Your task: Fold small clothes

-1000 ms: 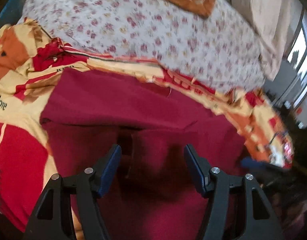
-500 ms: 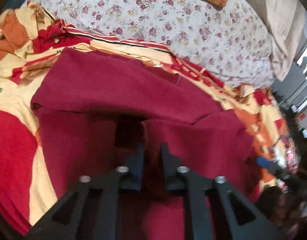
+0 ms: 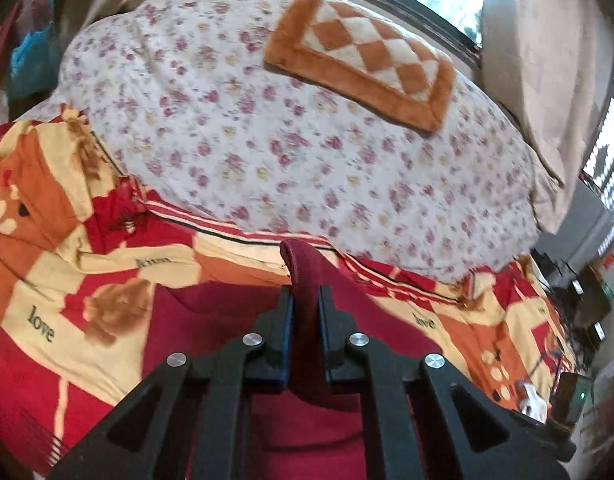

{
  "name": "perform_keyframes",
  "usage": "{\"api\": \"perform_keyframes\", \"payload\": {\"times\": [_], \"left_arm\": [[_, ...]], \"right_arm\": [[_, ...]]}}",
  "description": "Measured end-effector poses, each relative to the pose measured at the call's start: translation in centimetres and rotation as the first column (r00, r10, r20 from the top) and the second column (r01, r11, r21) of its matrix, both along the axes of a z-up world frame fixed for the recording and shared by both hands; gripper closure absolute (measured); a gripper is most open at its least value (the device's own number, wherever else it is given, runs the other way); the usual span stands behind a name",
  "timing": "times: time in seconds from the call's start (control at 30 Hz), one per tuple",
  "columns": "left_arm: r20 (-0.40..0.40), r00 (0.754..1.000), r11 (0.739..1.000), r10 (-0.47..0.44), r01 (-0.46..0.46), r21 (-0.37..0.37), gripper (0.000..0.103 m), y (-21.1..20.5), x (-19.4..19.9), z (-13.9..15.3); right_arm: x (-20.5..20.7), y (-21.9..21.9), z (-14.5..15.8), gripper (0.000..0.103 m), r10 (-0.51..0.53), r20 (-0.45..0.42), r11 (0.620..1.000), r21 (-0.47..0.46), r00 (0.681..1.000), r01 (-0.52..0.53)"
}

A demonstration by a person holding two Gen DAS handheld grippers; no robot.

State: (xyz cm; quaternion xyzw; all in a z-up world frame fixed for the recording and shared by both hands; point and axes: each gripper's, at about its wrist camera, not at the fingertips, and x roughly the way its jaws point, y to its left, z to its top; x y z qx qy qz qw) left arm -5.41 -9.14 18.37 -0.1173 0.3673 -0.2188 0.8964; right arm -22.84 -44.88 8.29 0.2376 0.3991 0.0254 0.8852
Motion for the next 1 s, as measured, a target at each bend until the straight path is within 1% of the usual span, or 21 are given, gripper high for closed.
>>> {"api": "perform_keyframes", "payload": {"times": [0.07, 0.17, 0.27, 0.33, 0.37, 0.4, 0.43, 0.47, 0.53, 0.6, 0.63, 0.7, 0.73, 0.77, 0.83, 0.87, 0.9, 0.97, 1.0], "left_arm": [[-0.025, 1.0, 1.0, 0.001, -0.001, 0.01, 0.103, 0.6, 0.4, -0.9], [-0.067, 0.998, 0.999, 0.008, -0.004, 0.054, 0.103, 0.7, 0.6, -3.3], [-0.111, 0.993, 0.996, 0.027, -0.017, 0.087, 0.103, 0.9, 0.9, -6.0], [-0.139, 0.989, 0.996, 0.039, -0.027, 0.087, 0.103, 1.3, 1.1, -7.4], [-0.151, 0.988, 0.996, 0.043, -0.031, 0.081, 0.103, 1.5, 1.3, -7.8], [-0.159, 0.986, 0.997, 0.045, -0.033, 0.075, 0.103, 1.6, 1.4, -8.0], [-0.163, 0.986, 0.997, 0.044, -0.033, 0.069, 0.103, 1.7, 1.6, -8.1], [-0.163, 0.986, 0.998, 0.04, -0.031, 0.061, 0.103, 1.9, 1.8, -8.1], [-0.152, 0.988, 0.999, 0.032, -0.025, 0.047, 0.103, 1.9, 1.9, -7.8], [-0.131, 0.991, 0.999, 0.036, -0.03, 0.044, 0.103, 1.8, 2.0, -7.7], [-0.127, 0.991, 0.998, 0.042, -0.035, 0.051, 0.103, 1.6, 2.2, -7.9], [-0.145, 0.988, 0.996, 0.053, -0.043, 0.072, 0.103, 1.2, 2.6, -9.1], [-0.16, 0.985, 0.995, 0.059, -0.046, 0.083, 0.103, 0.9, 2.8, -9.9], [-0.173, 0.983, 0.994, 0.064, -0.048, 0.096, 0.103, 0.8, 2.9, -10.7], [-0.214, 0.973, 0.988, 0.09, -0.06, 0.143, 0.103, 0.6, 3.2, -12.9], [-0.234, 0.968, 0.987, 0.095, -0.061, 0.147, 0.103, 0.7, 3.3, -13.6], [-0.244, 0.965, 0.989, 0.093, -0.061, 0.137, 0.103, 0.9, 3.2, -14.0], [-0.255, 0.963, 0.992, 0.09, -0.064, 0.108, 0.103, 1.5, 3.2, -14.1], [-0.26, 0.962, 0.994, 0.087, -0.066, 0.089, 0.103, 1.9, 3.3, -14.0]], "right_arm": [[1.6, -1.7, -0.3, 0.028, -0.028, -0.019, 0.998, 0.05, 0.999, 0.029], [4.5, -3.8, -1.5, 0.026, -0.064, -0.076, 0.993, 0.097, 0.995, 0.072], [8.3, -4.6, -3.8, 0.026, -0.044, -0.157, 0.989, 0.133, 0.987, 0.065], [10.3, -4.7, -5.5, 0.027, -0.024, -0.211, 0.988, 0.147, 0.977, 0.056], [11.4, -4.6, -6.5, 0.037, 0.003, -0.239, 0.986, 0.165, 0.971, 0.037], [11.9, -4.4, -6.9, 0.051, 0.022, -0.24, 0.985, 0.172, 0.971, 0.02], [12.4, -4.2, -6.8, 0.085, 0.03, -0.231, 0.989, 0.15, 0.972, 0.005], [12.7, -4.1, -6.2, 0.09, 0.02, -0.206, 0.994, 0.109, 0.978, 0.002], [13.1, -4.1, -4.5, 0.093, 0.011, -0.136, 0.997, 0.08, 0.991, 0.0], [13.7, -3.8, -2.7, 0.094, 0.008, -0.074, 1.0, 0.029, 0.997, -0.006], [14.3, -3.4, -2.1, 0.094, 0.013, -0.052, 1.0, -0.017, 0.999, -0.014], [15.4, -2.9, -2.0, 0.094, 0.01, -0.045, 0.994, -0.113, 0.999, -0.015], [16.0, -2.8, -2.5, 0.094, 0.008, -0.056, 0.987, -0.157, 0.998, -0.016], [16.7, -2.9, -3.2, 0.094, 0.007, -0.078, 0.987, -0.159, 0.997, -0.019], [17.7, -3.9, -5.2, 0.093, -0.005, -0.129, 0.994, -0.108, 0.992, -0.009], [17.8, -4.4, -5.9, 0.092, -0.021, -0.15, 0.997, -0.081, 0.988, 0.009], [17.5, -4.9, -6.1, 0.087, -0.036, -0.157, 0.997, -0.066, 0.987, 0.026], [16.0, -5.5, -5.4, 0.06, -0.076, -0.148, 0.996, -0.048, 0.986, 0.069], [15.2, -5.6, -4.9, 0.058, -0.077, -0.142, 0.997, -0.034, 0.987, 0.073]]}}
